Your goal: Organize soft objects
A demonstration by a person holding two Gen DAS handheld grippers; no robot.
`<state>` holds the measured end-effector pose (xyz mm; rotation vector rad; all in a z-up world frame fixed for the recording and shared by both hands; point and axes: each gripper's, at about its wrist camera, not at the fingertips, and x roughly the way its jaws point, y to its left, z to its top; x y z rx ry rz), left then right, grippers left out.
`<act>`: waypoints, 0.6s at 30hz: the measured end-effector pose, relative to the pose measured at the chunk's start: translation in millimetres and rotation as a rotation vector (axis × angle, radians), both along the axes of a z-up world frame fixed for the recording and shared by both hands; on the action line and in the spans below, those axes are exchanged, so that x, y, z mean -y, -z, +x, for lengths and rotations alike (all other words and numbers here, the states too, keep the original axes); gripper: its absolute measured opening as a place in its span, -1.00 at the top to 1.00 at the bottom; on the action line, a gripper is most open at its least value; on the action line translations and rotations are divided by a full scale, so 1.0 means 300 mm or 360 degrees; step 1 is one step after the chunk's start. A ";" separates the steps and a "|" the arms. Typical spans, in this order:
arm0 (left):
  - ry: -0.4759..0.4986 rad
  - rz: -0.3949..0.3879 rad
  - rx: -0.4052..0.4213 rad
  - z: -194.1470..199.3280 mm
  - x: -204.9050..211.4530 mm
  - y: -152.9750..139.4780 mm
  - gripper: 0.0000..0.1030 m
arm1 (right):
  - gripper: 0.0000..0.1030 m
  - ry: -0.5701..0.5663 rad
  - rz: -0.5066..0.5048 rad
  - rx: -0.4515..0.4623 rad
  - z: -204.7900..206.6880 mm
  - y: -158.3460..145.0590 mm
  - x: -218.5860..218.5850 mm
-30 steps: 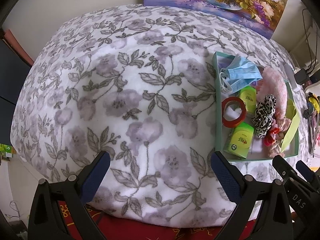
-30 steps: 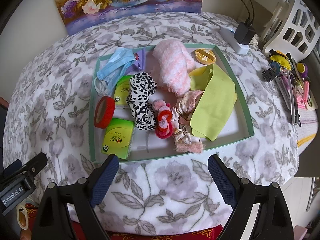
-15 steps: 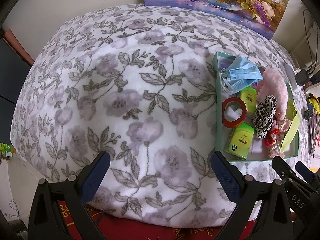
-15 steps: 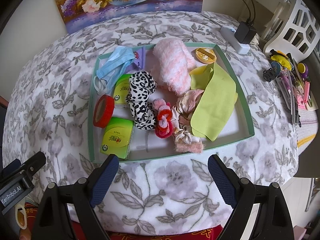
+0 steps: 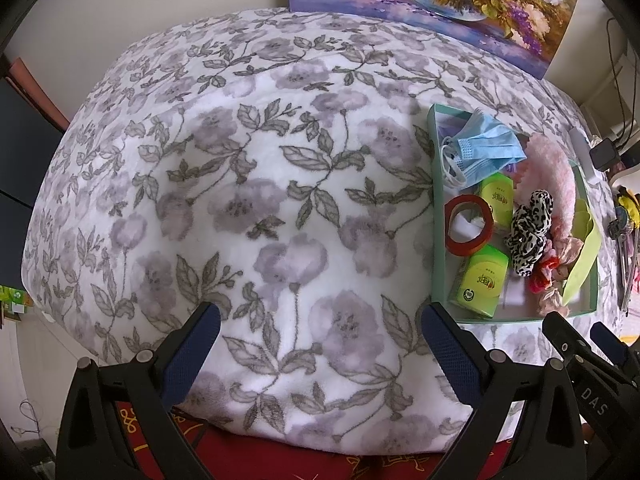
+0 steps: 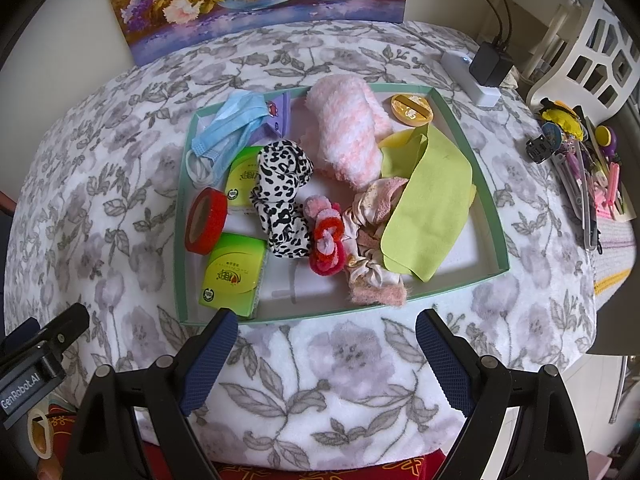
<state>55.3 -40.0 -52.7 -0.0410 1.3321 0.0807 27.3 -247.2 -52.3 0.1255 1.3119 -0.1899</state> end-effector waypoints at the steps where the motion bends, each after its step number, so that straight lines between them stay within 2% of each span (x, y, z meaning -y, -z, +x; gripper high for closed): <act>1: -0.0001 0.0001 0.0000 0.000 0.000 0.000 -0.95 | -0.80 0.0001 0.0000 -0.0001 -0.001 0.001 -0.001; 18: 0.0004 0.0008 0.0008 -0.005 0.005 -0.004 -0.95 | -0.80 -0.0001 -0.0001 -0.0005 -0.001 0.003 0.001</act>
